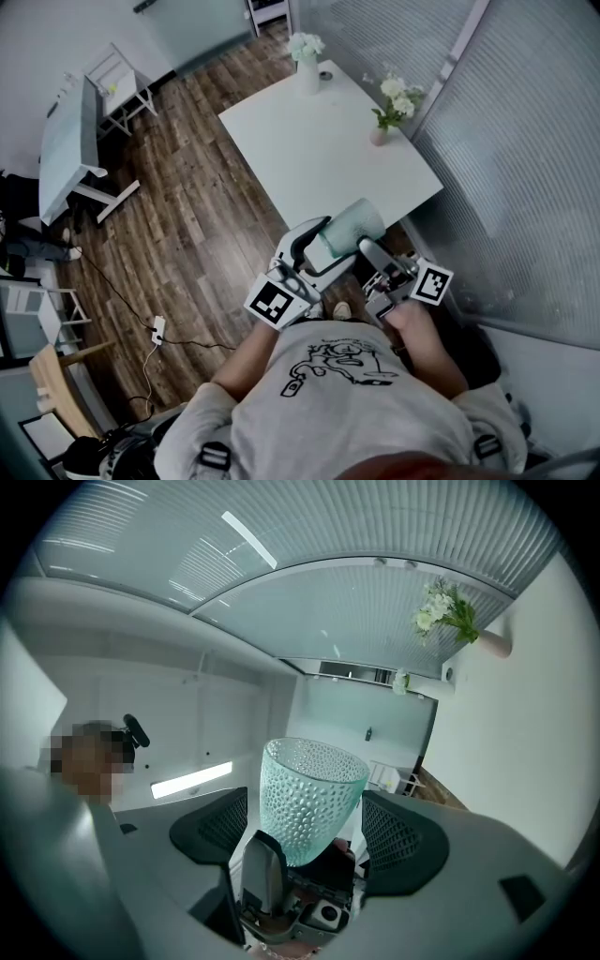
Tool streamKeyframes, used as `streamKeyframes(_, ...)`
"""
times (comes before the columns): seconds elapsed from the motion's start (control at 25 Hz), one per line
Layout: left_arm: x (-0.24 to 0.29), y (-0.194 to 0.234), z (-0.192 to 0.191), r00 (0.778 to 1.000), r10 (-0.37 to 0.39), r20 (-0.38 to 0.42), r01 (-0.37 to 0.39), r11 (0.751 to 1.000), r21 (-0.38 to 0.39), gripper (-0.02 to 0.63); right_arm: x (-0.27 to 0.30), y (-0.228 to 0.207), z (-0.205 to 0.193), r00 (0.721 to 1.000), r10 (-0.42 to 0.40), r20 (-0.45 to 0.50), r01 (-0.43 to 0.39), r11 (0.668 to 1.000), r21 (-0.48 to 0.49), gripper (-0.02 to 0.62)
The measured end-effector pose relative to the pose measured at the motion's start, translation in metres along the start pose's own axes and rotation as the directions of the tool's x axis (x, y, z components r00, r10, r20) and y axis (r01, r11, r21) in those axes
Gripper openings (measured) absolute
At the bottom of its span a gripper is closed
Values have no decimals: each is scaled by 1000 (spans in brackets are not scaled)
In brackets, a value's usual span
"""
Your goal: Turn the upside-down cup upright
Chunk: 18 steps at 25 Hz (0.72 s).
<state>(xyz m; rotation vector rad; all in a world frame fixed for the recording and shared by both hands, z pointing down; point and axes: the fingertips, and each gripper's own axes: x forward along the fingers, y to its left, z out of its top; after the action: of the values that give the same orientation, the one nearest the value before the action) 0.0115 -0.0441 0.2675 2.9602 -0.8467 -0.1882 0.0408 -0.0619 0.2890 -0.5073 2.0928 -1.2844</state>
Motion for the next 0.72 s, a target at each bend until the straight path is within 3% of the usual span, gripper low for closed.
streamKeyframes(0.28, -2, 10, 2, 1000, 25, 19, -25, 1000, 1, 296, -14, 2, 5, 997, -67, -43, 60, 986, -154, 371)
streamKeyframes(0.36, -3, 12, 2, 999, 24, 24, -24, 1000, 0, 296, -17, 3, 7, 992, -105, -66, 85, 964, -250, 370)
streamKeyframes(0.44, -4, 11, 4, 999, 18, 31, -18, 1000, 1, 296, -18, 6, 6, 985, -149, -88, 106, 922, -372, 370)
streamKeyframes(0.48, -5, 11, 4, 999, 17, 34, -17, 1000, 2, 295, -19, 8, 6, 979, -176, -100, 114, 887, -448, 370)
streamKeyframes(0.56, -6, 10, 6, 999, 18, 37, -18, 1000, 2, 295, -20, 12, 3, 964, -236, -123, 114, 783, -612, 371)
streamKeyframes(0.72, -7, 10, 5, 999, 20, 32, -21, 1000, 5, 295, -19, 22, 0, 934, -331, -133, 63, 520, -852, 370)
